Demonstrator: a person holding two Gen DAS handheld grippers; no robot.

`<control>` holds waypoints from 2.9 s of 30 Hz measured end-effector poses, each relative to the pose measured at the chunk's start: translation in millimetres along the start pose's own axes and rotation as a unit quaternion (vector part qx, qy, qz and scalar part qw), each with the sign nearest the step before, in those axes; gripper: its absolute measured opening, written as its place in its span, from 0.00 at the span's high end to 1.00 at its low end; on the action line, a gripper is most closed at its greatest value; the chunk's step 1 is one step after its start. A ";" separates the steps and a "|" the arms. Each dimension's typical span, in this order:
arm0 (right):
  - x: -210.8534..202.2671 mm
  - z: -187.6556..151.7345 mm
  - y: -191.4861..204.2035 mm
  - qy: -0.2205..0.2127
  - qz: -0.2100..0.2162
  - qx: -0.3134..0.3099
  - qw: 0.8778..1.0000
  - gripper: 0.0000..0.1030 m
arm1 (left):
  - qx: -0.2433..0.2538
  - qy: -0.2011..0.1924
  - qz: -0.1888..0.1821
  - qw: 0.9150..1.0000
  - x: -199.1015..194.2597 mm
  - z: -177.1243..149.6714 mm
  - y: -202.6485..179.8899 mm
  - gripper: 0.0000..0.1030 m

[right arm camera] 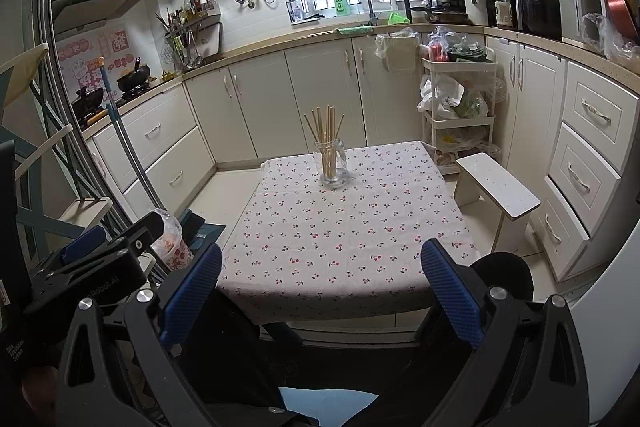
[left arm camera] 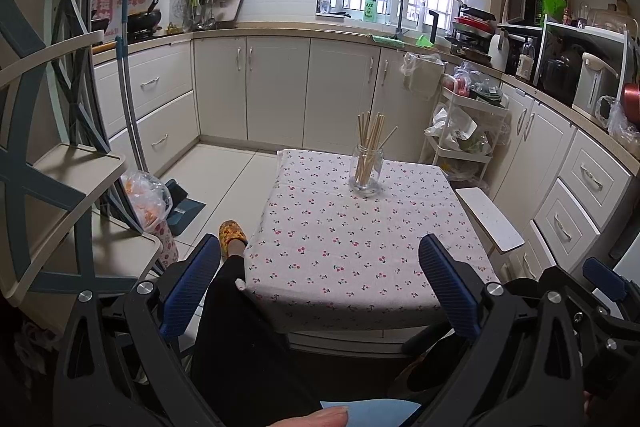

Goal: Organize utensils

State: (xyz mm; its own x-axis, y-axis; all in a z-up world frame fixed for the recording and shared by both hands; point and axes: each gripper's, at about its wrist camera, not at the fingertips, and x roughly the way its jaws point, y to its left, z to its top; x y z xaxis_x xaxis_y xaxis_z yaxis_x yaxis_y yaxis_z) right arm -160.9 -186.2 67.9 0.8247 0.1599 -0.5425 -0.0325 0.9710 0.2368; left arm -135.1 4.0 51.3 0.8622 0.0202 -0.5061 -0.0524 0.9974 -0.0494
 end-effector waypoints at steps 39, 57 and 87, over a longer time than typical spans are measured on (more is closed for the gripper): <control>-1.0 2.6 4.4 0.000 0.000 -0.001 1.000 0.07 | 0.001 0.000 -0.001 1.000 1.1 -0.3 3.1 0.07; -1.3 2.4 6.2 -0.001 0.000 -0.002 1.000 0.07 | 0.002 0.000 0.000 1.000 1.5 0.4 4.1 0.08; -0.5 2.0 6.0 0.000 0.000 -0.002 1.000 0.07 | 0.001 0.002 0.000 1.000 3.6 -2.1 6.3 0.07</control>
State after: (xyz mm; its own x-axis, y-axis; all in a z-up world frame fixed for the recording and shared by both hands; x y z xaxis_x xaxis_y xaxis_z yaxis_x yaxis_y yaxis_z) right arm -160.4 -180.8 71.2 0.8250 0.1600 -0.5419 -0.0346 0.9716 0.2342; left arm -133.4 10.2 47.4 0.8606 0.0205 -0.5089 -0.0516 0.9976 -0.0470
